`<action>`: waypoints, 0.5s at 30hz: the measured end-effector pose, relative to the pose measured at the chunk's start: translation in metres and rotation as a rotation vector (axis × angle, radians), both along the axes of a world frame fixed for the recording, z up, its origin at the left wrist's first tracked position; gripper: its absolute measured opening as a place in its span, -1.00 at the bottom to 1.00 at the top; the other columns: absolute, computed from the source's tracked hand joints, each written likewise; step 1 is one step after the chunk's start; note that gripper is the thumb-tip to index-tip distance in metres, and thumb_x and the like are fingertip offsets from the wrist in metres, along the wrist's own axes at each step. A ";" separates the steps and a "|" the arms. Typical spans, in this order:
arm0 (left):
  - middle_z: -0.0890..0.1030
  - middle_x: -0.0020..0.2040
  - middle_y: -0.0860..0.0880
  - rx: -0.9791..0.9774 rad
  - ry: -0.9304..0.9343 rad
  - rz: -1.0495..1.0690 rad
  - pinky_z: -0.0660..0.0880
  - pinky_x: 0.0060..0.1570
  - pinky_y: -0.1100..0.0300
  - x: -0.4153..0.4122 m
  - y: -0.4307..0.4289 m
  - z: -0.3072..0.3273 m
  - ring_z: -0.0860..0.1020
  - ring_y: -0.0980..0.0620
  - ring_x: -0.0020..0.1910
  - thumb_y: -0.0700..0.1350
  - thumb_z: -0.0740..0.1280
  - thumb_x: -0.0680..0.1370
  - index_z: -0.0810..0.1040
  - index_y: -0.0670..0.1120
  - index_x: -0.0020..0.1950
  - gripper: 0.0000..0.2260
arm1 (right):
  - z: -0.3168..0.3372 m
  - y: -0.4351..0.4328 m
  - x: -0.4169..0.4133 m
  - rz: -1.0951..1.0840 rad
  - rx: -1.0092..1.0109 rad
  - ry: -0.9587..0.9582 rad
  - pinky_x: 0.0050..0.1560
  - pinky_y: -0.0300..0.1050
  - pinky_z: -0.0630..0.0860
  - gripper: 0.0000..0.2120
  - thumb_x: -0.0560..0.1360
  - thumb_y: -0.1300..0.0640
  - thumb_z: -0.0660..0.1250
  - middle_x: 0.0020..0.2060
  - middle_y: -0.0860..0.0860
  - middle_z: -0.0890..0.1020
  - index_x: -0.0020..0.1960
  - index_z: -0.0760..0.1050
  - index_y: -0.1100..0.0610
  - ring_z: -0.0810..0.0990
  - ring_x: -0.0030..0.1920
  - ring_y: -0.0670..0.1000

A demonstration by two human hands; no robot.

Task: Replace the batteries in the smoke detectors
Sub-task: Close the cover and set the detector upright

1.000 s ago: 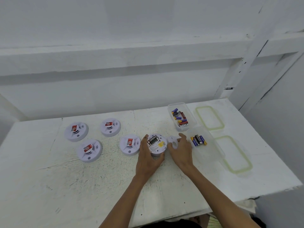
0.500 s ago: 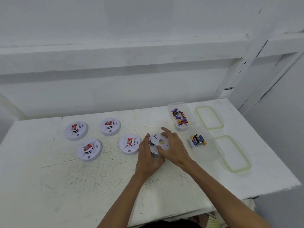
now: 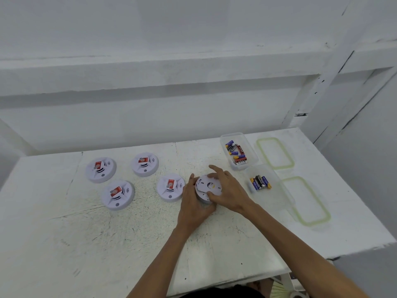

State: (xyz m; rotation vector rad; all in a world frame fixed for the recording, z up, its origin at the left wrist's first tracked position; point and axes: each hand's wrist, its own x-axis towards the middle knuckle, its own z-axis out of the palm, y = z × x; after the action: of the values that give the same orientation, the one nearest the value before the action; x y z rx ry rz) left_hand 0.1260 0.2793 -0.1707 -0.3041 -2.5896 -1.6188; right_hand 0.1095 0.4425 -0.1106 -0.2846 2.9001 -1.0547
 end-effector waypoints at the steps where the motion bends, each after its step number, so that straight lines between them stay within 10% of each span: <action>1: 0.27 0.58 -0.04 0.011 -0.005 0.003 0.39 0.43 0.08 -0.001 0.000 0.000 0.31 0.04 0.52 0.11 0.52 0.38 -0.10 0.49 0.48 -0.05 | 0.001 0.001 -0.001 0.005 -0.008 -0.009 0.16 -0.02 0.53 -0.17 0.40 -0.02 0.45 0.27 -0.11 0.55 0.55 0.10 -0.08 0.42 0.27 -0.05; 8: 0.27 0.59 0.04 0.004 -0.043 0.001 0.36 0.45 0.24 -0.005 0.001 -0.013 0.27 0.23 0.53 0.10 0.58 0.40 0.11 -0.02 0.62 -0.06 | 0.003 0.008 -0.004 0.046 -0.035 -0.044 0.26 -0.10 0.44 -0.19 0.40 -0.01 0.49 0.28 -0.21 0.55 0.52 0.15 -0.11 0.42 0.31 -0.07; 15: 0.28 0.58 0.04 0.008 -0.034 0.004 0.38 0.43 0.21 -0.005 0.001 -0.011 0.29 0.15 0.53 0.20 0.59 0.38 0.13 0.08 0.59 -0.07 | 0.001 0.019 -0.005 0.014 -0.046 -0.066 0.29 -0.12 0.37 -0.19 0.36 -0.06 0.55 0.22 -0.17 0.55 0.50 0.23 -0.07 0.44 0.26 -0.10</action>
State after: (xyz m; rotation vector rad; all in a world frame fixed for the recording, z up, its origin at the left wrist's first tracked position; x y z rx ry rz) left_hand 0.1212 0.2808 -0.1818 -0.2728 -2.6058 -1.6473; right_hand 0.1042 0.4611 -0.1100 -0.2661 2.8144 -1.1082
